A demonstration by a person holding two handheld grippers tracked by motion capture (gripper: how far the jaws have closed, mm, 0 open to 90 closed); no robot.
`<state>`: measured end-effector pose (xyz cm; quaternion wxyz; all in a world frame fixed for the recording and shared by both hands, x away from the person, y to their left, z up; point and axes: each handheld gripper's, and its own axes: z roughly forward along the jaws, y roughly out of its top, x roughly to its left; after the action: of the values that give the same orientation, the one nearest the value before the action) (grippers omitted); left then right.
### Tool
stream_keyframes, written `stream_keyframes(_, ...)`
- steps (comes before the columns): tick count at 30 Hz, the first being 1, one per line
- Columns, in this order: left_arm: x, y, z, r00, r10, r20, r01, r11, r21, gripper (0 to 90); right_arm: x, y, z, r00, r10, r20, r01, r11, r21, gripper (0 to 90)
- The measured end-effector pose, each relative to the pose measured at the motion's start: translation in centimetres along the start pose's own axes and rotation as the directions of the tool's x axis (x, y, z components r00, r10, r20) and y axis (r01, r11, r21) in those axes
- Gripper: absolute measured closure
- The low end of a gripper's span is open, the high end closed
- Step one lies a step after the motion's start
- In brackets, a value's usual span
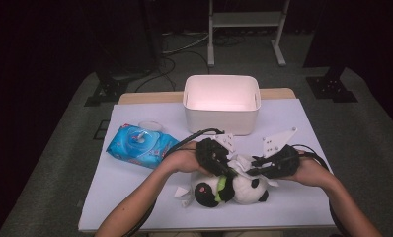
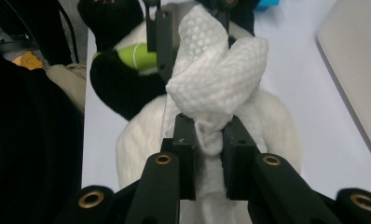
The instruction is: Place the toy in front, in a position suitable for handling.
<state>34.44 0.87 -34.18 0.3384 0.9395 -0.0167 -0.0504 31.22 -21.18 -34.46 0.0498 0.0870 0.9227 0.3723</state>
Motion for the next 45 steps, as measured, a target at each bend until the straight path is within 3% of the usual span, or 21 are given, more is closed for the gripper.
stream_keyframes(5,-0.1,-0.3,-0.2,1.0000,0.002,-0.009,-0.002,1.0000,-0.008,70.1,-0.1,0.1,0.0,1.0000,0.006,-0.004,-0.006,1.000,0.002,77.3)
stream_keyframes(16,-0.1,-0.3,0.0,1.0000,0.002,-0.005,-0.002,0.9999,-0.015,69.7,-1.0,-2.4,-1.0,0.9975,0.068,0.017,-0.068,0.998,-0.002,77.2)
stream_keyframes(24,-0.6,0.1,0.2,0.9998,0.020,0.006,-0.020,0.9998,-0.001,69.2,-1.6,0.1,0.1,0.9998,0.020,0.006,-0.021,1.000,0.010,77.2)
stream_keyframes(29,-0.7,0.0,0.1,0.9997,0.023,0.007,-0.023,0.9997,-0.008,69.1,-2.2,0.7,0.7,0.9996,0.029,-0.003,-0.029,1.000,0.011,77.0)
stream_keyframes(37,-0.4,0.0,0.1,0.9998,0.022,0.005,-0.021,0.9997,-0.008,68.9,-2.4,-1.3,-0.3,0.9967,0.081,0.007,-0.081,0.997,-0.009,77.0)
stream_keyframes(39,-0.4,-0.1,0.1,0.9998,0.018,0.011,-0.018,0.9998,-0.011,68.8,-2.2,-2.1,-0.5,0.9959,0.087,0.025,-0.088,0.996,0.012,77.1)
stream_keyframes(45,-0.4,0.1,0.2,0.9997,0.023,0.009,-0.023,0.9997,-0.005,66.9,-1.8,-4.5,-1.2,0.9888,0.145,0.034,-0.145,0.989,-0.010,77.1)
